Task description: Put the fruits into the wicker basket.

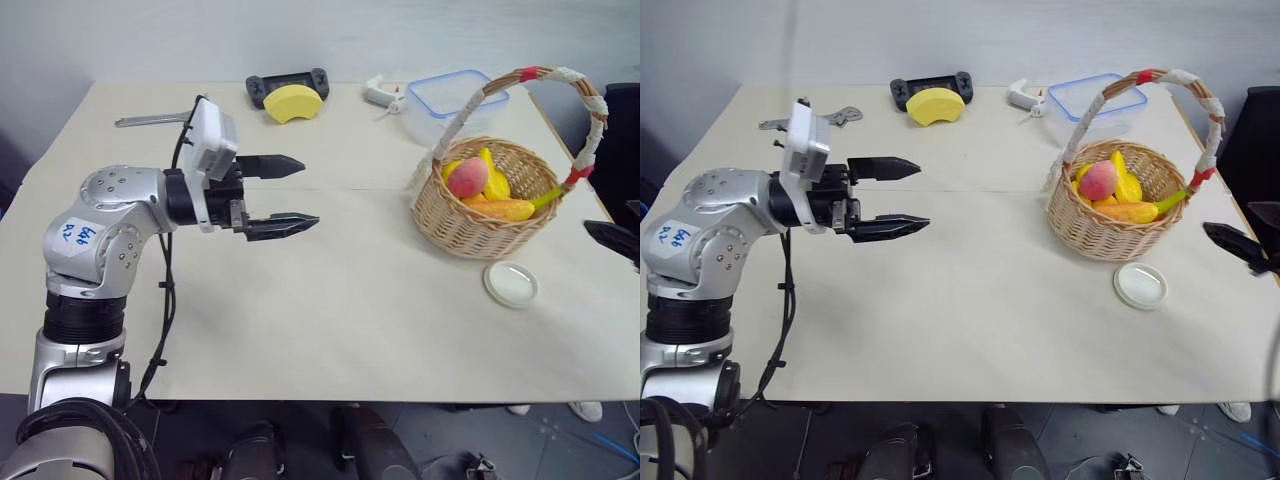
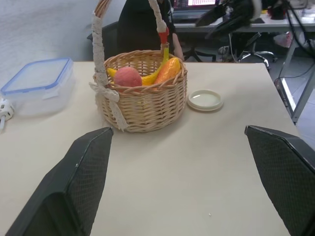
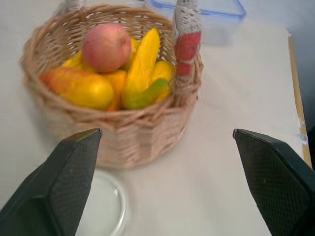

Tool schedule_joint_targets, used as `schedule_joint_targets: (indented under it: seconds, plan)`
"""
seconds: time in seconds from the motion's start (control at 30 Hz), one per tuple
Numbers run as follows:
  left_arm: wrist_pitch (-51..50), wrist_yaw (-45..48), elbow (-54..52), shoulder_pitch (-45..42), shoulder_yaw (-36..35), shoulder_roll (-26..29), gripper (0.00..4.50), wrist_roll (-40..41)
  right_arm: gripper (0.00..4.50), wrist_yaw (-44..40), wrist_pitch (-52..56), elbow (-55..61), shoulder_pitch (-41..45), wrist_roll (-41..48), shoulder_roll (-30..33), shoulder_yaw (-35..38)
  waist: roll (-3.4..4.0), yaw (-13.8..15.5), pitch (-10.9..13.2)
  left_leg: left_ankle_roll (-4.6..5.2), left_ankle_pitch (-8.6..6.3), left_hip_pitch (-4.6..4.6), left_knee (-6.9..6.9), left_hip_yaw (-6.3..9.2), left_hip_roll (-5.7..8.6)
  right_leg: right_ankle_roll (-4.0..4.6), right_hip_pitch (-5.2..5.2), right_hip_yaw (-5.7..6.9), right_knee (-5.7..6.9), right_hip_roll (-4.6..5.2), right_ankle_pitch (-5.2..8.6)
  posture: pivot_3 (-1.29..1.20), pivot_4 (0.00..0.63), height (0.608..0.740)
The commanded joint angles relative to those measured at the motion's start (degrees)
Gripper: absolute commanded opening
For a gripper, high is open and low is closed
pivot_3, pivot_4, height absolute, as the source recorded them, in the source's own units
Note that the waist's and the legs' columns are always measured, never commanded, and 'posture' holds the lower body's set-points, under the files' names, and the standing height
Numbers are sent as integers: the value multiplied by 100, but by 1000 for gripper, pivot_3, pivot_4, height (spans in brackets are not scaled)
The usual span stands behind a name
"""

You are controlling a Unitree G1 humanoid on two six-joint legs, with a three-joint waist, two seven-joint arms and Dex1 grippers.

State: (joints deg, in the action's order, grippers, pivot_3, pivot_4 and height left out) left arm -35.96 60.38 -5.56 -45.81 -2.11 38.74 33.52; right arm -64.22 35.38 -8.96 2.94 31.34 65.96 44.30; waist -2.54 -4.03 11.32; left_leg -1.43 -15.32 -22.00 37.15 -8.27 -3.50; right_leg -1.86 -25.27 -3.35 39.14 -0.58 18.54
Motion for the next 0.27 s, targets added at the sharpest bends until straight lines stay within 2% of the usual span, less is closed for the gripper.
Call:
schedule_joint_targets:
  seconds: [0.03, 0.13, 0.17, 0.27]
  plan:
    - [192, 255, 134, -195, -185, 70, 4500, 116, 4450, -866, 644, 159, -583, 277, 351, 1197, -3, -55, 1, 2, 1, 7, -1, 2, -4, -1, 14, 1, -15, -4, -1, 0, 150, 740]
    - [258, 390, 286, -328, -191, 34, 4500, 130, 4450, -805, 1188, 416, -809, 474, 252, 1764, -11, -144, 6, 16, -10, 79, -20, -1, -8, -16, 103, 2, -70, -4, -8, 0, 150, 740]
    - [270, 408, 329, -354, -189, 0, 4500, 137, 4450, -745, 1287, 544, -838, 529, 179, 1861, -11, -167, 6, 46, -27, 83, -23, -1, -10, -27, 115, 3, -92, -4, -19, 0, 150, 740]
    - [342, 461, 356, -305, -88, -127, 4500, 116, 4450, -467, 1410, 834, -800, 608, -20, 1854, -11, -197, 6, 63, -32, 94, -21, 2, -11, -46, 146, 4, -132, -4, -52, 0, 150, 740]
